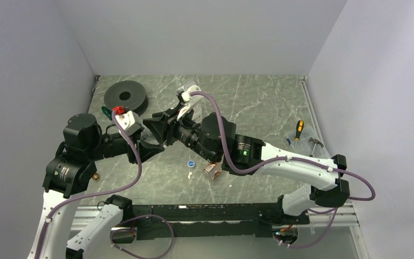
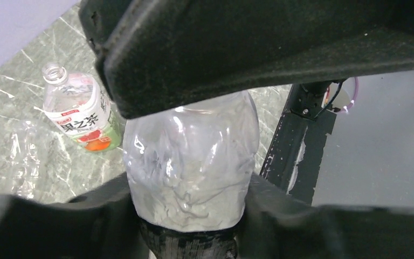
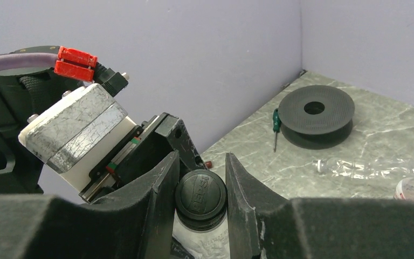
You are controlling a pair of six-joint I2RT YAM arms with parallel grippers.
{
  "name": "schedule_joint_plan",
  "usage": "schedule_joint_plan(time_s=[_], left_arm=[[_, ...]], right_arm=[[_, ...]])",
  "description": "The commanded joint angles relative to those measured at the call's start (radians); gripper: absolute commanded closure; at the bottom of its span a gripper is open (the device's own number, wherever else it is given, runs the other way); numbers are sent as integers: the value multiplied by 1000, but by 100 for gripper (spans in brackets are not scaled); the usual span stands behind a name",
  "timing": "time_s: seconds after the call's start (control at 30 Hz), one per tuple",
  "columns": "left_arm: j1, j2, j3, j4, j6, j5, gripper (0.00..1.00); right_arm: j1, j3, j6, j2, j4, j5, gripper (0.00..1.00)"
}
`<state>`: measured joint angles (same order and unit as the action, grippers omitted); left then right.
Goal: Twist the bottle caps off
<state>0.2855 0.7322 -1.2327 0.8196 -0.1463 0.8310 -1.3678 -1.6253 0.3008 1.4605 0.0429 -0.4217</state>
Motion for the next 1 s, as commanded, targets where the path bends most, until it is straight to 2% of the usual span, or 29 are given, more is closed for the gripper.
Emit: schedule_joint_plan(time_s=[0.0, 0.1, 0.17, 0.23, 0.33, 0.43, 0.53, 0.6, 0.73, 0.77, 0.83, 0.87, 0.93, 0.97], left_arm=[[-2, -10, -21, -44, -15, -41, 66], [-2, -5, -34, -33, -12, 4, 71], [-2, 2, -56, -16, -6, 84, 73], [-2, 14, -86, 11, 0, 192, 73], [-2, 44, -135, 61, 9, 366, 69], [-2, 65, -170, 77, 39, 469, 68], [-2, 61, -176, 46, 75, 509, 68], [-3, 62, -182, 59, 66, 510, 68], [-3, 60, -181, 92, 25, 499, 69], [-3, 59, -179, 94, 18, 493, 69], [-3, 55, -174, 97, 4, 465, 69], [-3, 53, -171, 102, -10, 437, 68], [-3, 43, -160, 104, -34, 363, 68], [-3, 39, -151, 105, -50, 318, 68]], right_arm=[[-17, -57, -18, 10, -17, -79, 100], [-17, -43, -37, -1, -38, -39, 100], [-15, -12, -56, -29, -86, 40, 100], [-5, 35, -72, -69, -142, 175, 100], [43, 120, -60, -135, -253, 459, 100], [105, 172, -27, -171, -352, 722, 100], [158, 164, -3, -160, -375, 921, 100], [173, 136, -18, -145, -348, 991, 100], [174, 86, -77, -126, -248, 1006, 97], [176, 81, -89, -124, -229, 991, 87], [176, 82, -100, -132, -201, 901, 46], [176, 88, -99, -141, -193, 828, 29], [176, 108, -77, -163, -192, 593, 3], [176, 116, -67, -176, -193, 507, 1]])
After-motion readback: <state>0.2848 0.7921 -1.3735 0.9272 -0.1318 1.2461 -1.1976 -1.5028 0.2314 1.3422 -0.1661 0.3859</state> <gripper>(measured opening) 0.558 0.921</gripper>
